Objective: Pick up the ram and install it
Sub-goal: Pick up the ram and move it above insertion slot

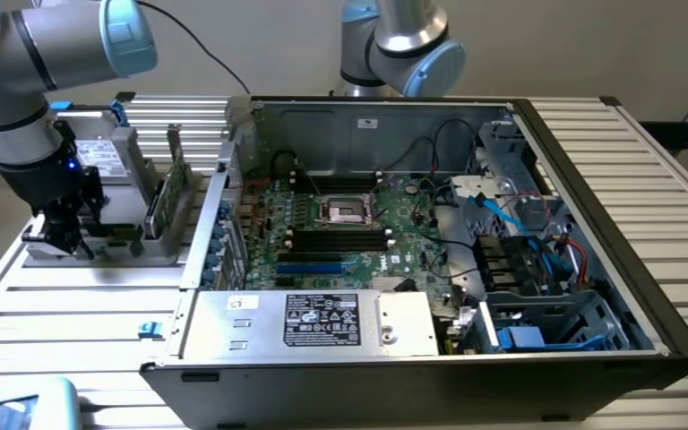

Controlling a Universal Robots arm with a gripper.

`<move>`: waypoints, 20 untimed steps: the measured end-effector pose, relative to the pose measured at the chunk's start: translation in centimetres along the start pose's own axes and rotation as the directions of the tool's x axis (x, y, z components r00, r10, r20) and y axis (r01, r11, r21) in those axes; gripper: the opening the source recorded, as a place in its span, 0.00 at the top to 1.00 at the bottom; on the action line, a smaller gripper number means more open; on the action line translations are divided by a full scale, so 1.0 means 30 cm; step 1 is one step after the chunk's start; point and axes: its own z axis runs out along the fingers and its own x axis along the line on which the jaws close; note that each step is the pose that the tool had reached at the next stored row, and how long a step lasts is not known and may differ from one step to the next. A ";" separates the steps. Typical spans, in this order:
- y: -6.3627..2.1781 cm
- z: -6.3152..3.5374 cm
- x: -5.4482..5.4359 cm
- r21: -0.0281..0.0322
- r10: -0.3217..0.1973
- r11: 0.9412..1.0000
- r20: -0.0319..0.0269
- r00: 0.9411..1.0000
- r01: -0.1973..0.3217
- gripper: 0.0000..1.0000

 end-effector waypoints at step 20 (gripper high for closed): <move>0.000 -0.065 -0.001 0.000 0.000 1.000 -0.001 1.000 0.000 0.85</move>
